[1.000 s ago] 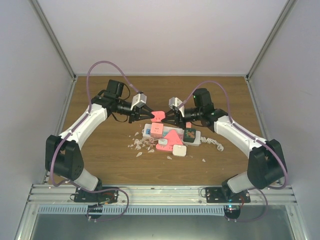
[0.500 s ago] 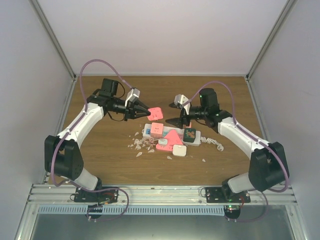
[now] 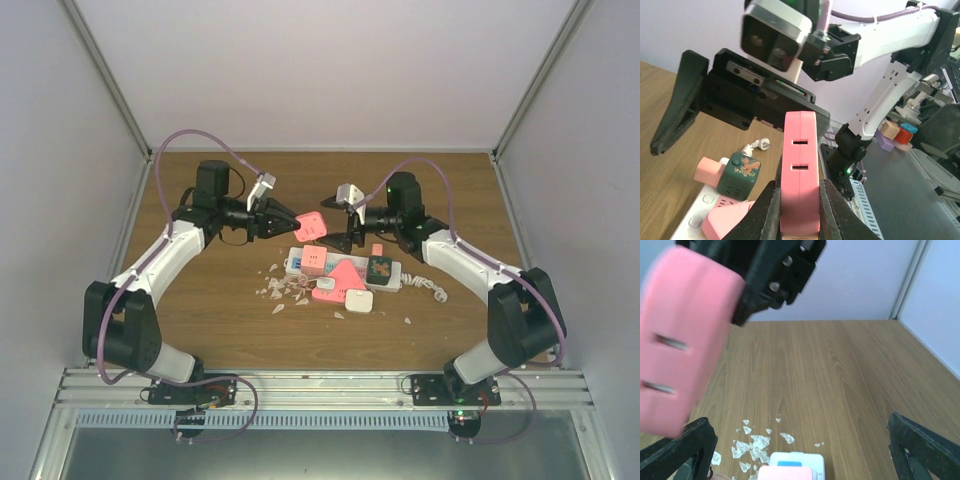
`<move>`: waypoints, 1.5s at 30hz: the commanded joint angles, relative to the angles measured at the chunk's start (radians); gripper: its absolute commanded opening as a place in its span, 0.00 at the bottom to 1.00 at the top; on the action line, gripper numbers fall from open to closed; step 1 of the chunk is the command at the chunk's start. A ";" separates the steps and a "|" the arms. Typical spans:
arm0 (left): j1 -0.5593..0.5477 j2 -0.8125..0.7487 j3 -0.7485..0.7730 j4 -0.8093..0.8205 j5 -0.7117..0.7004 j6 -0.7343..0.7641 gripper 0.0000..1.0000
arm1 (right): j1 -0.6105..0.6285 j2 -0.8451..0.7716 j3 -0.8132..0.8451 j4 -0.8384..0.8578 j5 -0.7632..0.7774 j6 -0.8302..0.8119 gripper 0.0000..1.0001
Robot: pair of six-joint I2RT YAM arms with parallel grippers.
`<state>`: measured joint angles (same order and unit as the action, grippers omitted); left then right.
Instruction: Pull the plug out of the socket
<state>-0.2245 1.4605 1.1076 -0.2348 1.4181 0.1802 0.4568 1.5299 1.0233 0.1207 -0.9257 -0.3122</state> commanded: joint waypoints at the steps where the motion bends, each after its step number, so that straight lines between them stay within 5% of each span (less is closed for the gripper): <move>1: -0.007 0.033 -0.003 0.169 0.002 -0.146 0.00 | 0.022 -0.030 -0.003 0.078 -0.051 0.023 0.95; 9: -0.009 0.077 -0.035 0.291 -0.014 -0.241 0.00 | 0.033 -0.060 -0.015 0.087 -0.022 0.058 0.93; 32: -0.093 -0.002 0.009 -0.156 -0.048 0.249 0.00 | -0.019 -0.009 0.089 -0.011 0.085 0.078 0.83; 39: -0.086 0.023 0.016 -0.082 -0.054 0.156 0.00 | 0.004 -0.044 0.129 -0.199 -0.104 -0.074 0.95; 45: -0.079 0.050 0.033 -0.056 -0.053 0.121 0.00 | 0.039 -0.040 0.102 -0.261 -0.073 -0.127 0.96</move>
<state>-0.2996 1.4967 1.1095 -0.3122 1.3273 0.3317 0.4740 1.5032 1.1271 -0.0776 -0.9974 -0.3779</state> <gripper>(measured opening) 0.145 0.960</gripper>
